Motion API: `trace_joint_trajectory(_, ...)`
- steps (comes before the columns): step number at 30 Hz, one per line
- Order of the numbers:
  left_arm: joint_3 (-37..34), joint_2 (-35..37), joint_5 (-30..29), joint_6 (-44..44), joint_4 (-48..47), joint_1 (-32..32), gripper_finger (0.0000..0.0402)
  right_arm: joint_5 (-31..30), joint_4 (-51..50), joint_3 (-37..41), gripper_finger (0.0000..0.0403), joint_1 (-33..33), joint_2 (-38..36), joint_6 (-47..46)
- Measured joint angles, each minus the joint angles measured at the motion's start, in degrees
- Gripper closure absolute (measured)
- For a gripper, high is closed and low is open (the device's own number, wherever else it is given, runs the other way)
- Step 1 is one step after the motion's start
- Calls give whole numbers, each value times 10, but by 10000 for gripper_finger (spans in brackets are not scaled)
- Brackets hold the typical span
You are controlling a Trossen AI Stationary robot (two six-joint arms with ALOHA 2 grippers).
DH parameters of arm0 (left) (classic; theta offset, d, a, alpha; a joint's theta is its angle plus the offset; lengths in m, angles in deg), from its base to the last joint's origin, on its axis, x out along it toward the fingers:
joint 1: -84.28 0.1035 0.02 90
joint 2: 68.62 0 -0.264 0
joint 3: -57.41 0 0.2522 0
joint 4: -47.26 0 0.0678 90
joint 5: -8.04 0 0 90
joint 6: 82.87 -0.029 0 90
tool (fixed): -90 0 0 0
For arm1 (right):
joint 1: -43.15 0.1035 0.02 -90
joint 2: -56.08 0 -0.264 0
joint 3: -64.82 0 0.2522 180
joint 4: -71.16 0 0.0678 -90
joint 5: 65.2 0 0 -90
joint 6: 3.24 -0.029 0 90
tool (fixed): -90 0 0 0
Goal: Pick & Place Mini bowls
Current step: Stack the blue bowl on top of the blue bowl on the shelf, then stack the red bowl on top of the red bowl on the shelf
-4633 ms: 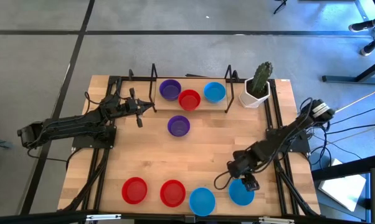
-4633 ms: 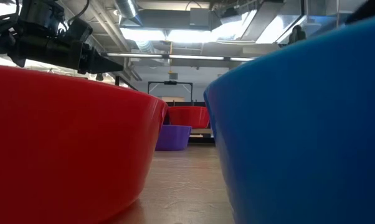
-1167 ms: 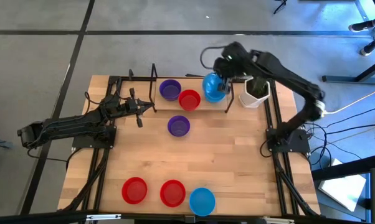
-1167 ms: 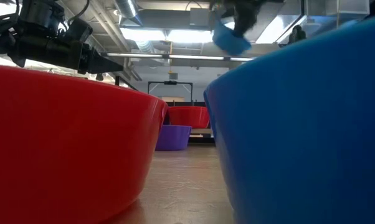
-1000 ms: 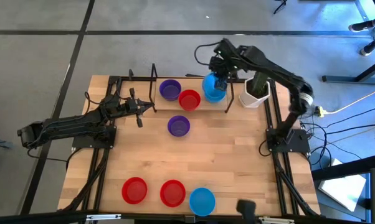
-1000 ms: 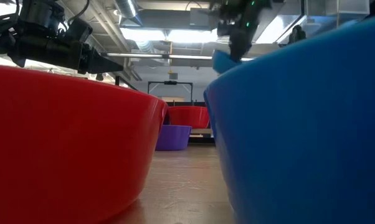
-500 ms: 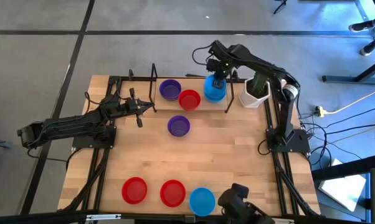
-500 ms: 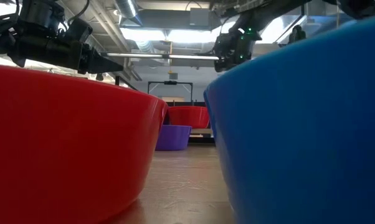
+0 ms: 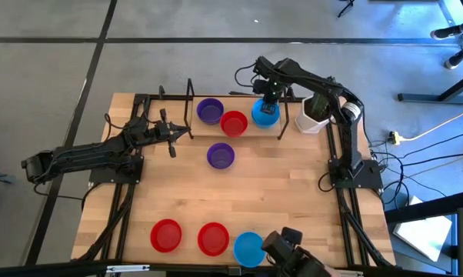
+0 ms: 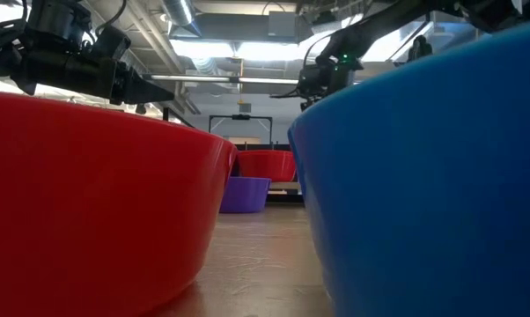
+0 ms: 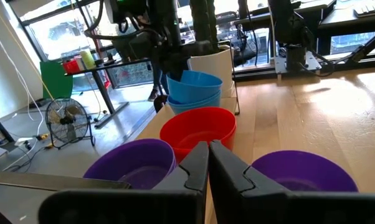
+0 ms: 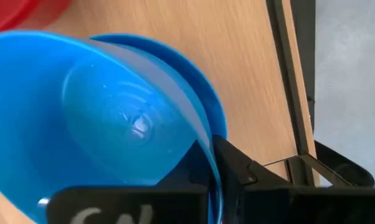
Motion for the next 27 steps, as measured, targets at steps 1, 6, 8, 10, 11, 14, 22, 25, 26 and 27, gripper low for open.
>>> trace_joint_trajectory(1, 0, 0, 0, 0, 0, 0, 395, -1, 0, 0, 389, 0, 1, 0)
trace_joint_trajectory(6, 0, 0, 0, -5, 0, 0, 392, -2, 1, 0, 368, 0, 2, 0)
trace_joint_trajectory(8, 0, 0, 0, -9, 0, 0, 391, -3, 1, 0, 358, 0, 2, 1)
trace_joint_trajectory(10, 0, 0, 0, -9, 0, 0, 389, -15, 3, 0, 345, 0, 2, 0)
trace_joint_trajectory(11, 0, 0, 0, -9, 0, 0, 389, -25, 6, 0, 339, 1, 3, 1)
trace_joint_trajectory(14, 0, 0, 0, -9, 0, 0, 390, -47, 13, 0, 319, 1, 3, 1)
trace_joint_trajectory(22, 0, 0, 0, -9, 0, 0, 393, -58, -20, -86, 284, 9, 3, -9)
trace_joint_trajectory(25, 0, 0, 0, -9, 0, 0, 390, -48, -60, -159, 286, 21, -2, -30)
trace_joint_trajectory(26, 0, 0, 0, -9, 0, 0, 389, -32, -67, -182, 289, 28, -10, -33)
trace_joint_trajectory(27, 0, 0, 0, -9, 0, 0, 389, -5, -66, -201, 294, 35, -22, -33)
